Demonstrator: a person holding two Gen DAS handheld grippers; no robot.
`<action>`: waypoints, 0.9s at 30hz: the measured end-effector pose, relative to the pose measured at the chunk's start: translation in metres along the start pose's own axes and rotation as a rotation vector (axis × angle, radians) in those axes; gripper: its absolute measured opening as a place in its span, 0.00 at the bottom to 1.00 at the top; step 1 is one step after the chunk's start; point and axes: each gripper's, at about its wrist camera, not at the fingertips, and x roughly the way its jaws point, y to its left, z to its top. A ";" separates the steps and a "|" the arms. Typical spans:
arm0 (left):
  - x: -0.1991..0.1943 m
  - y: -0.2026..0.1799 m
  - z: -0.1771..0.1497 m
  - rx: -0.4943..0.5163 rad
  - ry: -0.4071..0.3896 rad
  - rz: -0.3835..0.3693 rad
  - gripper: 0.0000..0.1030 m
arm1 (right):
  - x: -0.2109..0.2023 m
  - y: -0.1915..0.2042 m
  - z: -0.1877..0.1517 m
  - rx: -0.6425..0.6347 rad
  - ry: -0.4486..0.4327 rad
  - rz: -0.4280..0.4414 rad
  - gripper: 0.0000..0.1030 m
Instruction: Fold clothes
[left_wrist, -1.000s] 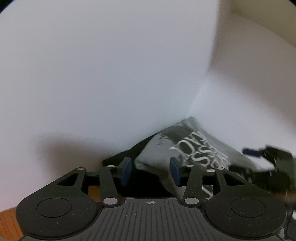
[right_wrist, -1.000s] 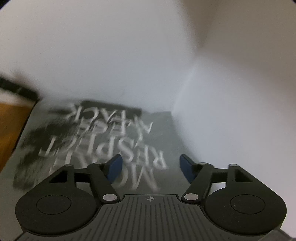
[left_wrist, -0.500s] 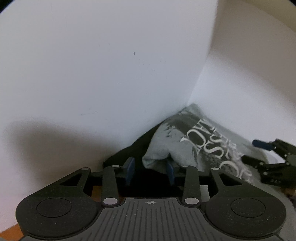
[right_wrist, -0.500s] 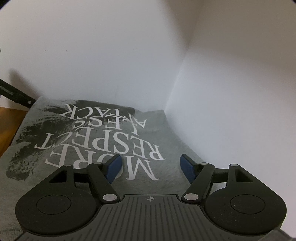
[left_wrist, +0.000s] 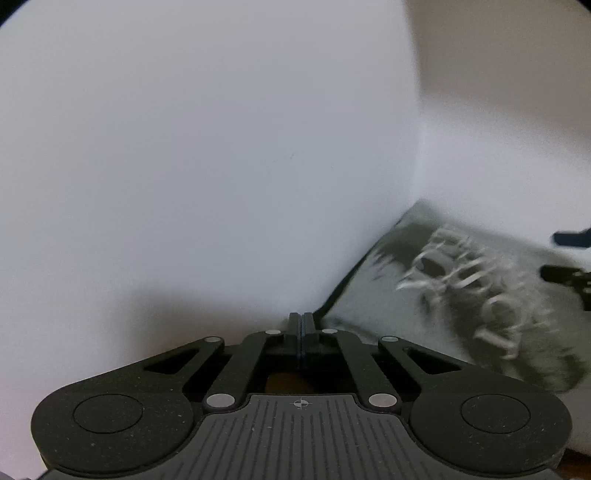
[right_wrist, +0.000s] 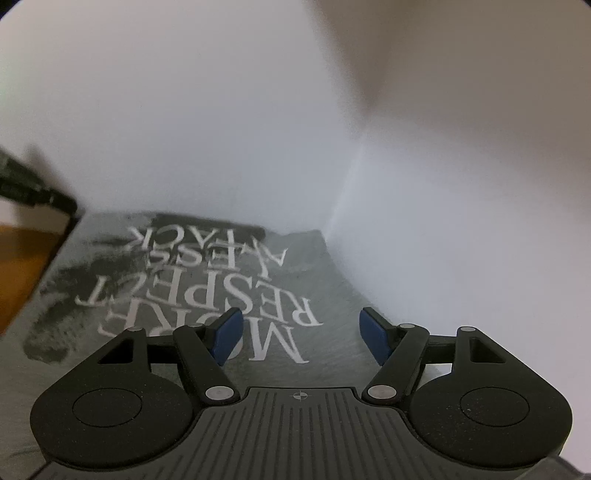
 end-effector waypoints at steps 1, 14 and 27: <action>0.002 -0.004 0.002 0.007 0.003 -0.010 0.01 | -0.005 -0.004 0.001 0.013 0.002 0.013 0.50; 0.029 -0.036 0.006 0.034 0.065 -0.095 0.04 | -0.033 -0.091 -0.048 0.115 0.179 -0.095 0.29; -0.018 -0.019 -0.002 0.018 0.060 -0.014 0.62 | -0.096 -0.051 -0.036 0.204 0.045 -0.061 0.44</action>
